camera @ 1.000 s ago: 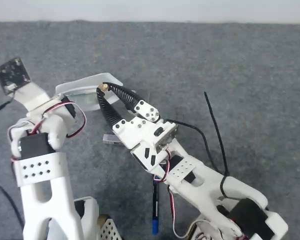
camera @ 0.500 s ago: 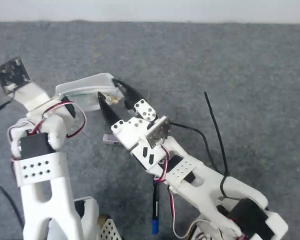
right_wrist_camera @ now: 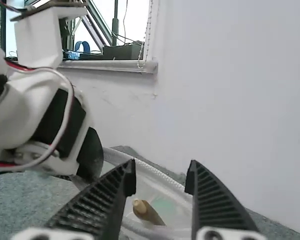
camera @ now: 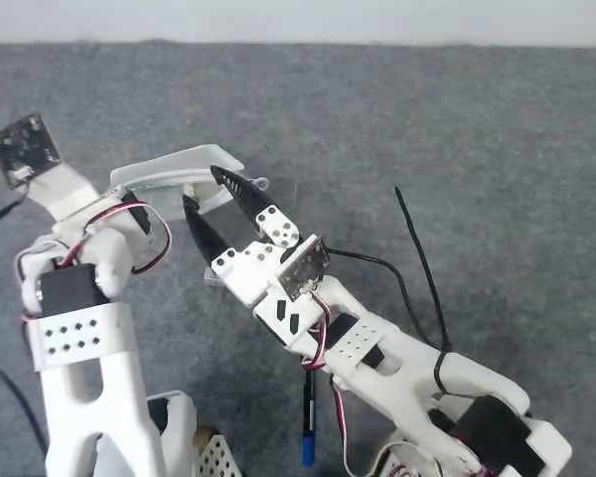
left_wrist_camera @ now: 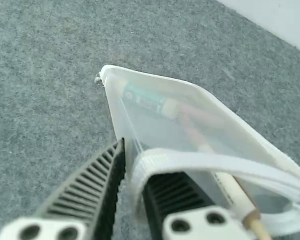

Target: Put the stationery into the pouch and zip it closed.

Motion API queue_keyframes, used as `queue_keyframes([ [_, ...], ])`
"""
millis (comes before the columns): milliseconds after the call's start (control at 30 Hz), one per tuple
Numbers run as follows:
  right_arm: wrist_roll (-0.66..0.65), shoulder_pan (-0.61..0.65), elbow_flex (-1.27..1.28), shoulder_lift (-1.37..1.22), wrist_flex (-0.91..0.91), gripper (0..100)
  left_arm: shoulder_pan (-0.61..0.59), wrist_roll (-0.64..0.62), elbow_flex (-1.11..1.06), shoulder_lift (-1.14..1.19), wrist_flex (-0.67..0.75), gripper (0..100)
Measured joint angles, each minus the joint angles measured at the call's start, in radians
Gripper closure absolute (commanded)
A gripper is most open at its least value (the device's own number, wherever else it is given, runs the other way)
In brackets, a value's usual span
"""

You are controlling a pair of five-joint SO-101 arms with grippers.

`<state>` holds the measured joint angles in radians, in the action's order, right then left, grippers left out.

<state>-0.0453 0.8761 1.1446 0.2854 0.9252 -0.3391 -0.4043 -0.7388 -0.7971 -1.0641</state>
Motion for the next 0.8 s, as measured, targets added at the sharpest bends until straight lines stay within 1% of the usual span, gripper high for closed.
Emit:
queue_keyframes([
  [100,0.000,0.000,0.037,0.078,-0.029,90.7,0.000,0.000,0.000,0.000,0.000,99],
  [200,0.002,0.000,0.038,0.172,-0.150,96.8,0.000,0.000,0.000,0.000,0.000,99],
  [267,0.034,0.000,0.040,0.232,-0.235,99.4,0.000,0.000,0.000,0.000,0.000,99],
  [433,0.126,0.000,0.038,0.356,-0.437,99.2,0.000,0.000,0.000,0.000,0.000,99],
  [600,0.212,0.000,-0.018,0.382,-0.614,99.2,0.000,0.000,0.000,0.000,0.000,99],
  [667,0.229,0.000,-0.035,0.382,-0.655,99.2,0.000,0.000,0.000,0.000,0.000,99],
  [800,0.236,0.000,-0.052,0.382,-0.664,99.2,0.000,0.000,0.000,0.000,0.000,99],
])
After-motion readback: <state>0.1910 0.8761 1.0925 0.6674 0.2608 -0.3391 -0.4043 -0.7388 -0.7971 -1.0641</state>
